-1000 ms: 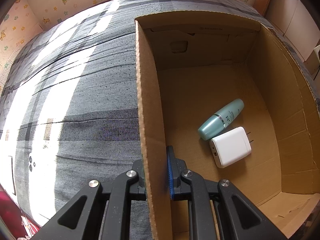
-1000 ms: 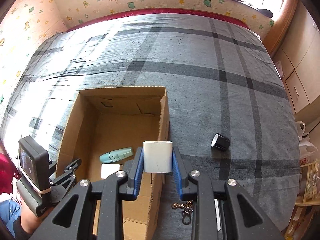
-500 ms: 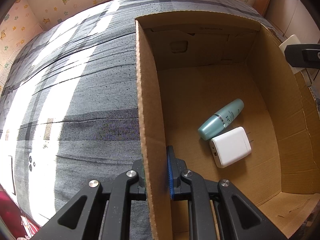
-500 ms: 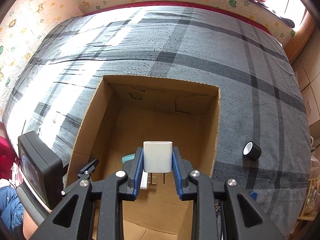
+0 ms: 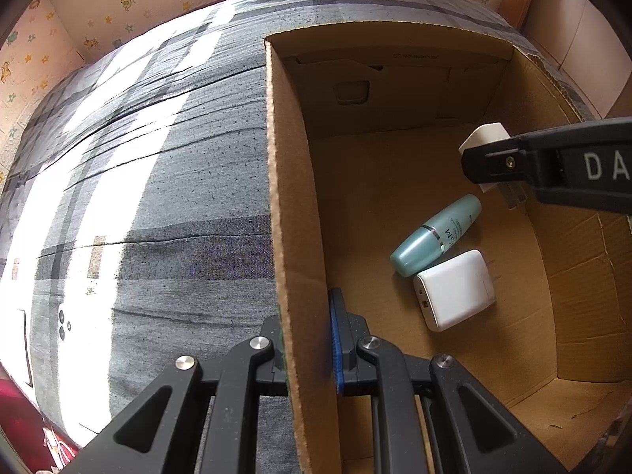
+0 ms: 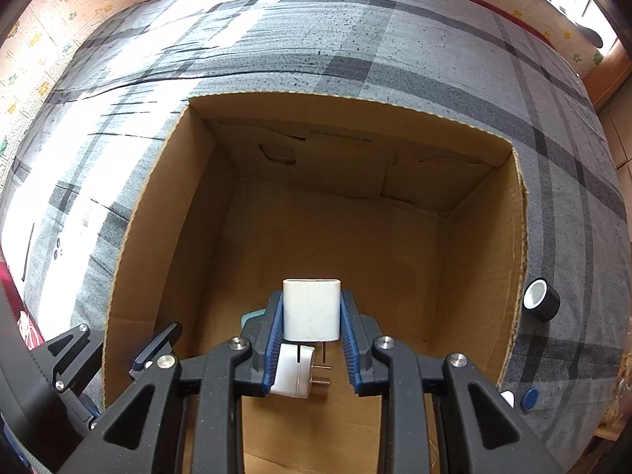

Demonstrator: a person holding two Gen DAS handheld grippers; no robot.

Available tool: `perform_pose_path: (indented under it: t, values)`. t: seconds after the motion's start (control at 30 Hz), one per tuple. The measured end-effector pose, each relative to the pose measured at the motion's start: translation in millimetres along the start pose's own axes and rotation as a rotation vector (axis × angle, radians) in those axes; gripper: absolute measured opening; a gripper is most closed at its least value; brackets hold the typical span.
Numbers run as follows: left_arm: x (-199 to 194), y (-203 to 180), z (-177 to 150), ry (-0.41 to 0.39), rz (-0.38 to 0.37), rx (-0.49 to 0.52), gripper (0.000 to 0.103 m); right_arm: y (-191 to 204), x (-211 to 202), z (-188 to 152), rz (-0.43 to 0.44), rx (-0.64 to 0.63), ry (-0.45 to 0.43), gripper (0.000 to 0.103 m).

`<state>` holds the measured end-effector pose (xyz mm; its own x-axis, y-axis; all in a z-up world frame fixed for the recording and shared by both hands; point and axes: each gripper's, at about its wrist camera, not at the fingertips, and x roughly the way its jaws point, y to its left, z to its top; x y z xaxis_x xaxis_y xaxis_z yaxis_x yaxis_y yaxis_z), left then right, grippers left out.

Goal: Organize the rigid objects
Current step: 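Carry the white plug with the right gripper over the box, then open the right gripper to drop the plug beside the bottle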

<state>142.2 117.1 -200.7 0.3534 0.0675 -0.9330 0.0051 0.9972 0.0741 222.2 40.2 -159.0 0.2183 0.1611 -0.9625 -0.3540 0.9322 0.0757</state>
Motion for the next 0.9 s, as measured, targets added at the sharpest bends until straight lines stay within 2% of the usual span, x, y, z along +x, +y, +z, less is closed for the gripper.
perform_pose_path:
  t: [0.37, 0.7, 0.9]
  values:
    - [-1.0, -0.1, -0.5, -0.001, 0.002, -0.004, 0.014, 5.9, 34.5, 3.0, -0.012, -0.007, 0.056, 0.029]
    - [-1.2, 3.7, -0.3, -0.003, -0.008, -0.010, 0.013, 3.9, 40.3, 10.0, 0.001, -0.020, 0.065, 0.029]
    - [-0.4, 5.5, -0.6, -0.001, -0.008, -0.010, 0.013, -0.4, 32.7, 10.1, -0.007, -0.018, 0.044, 0.038]
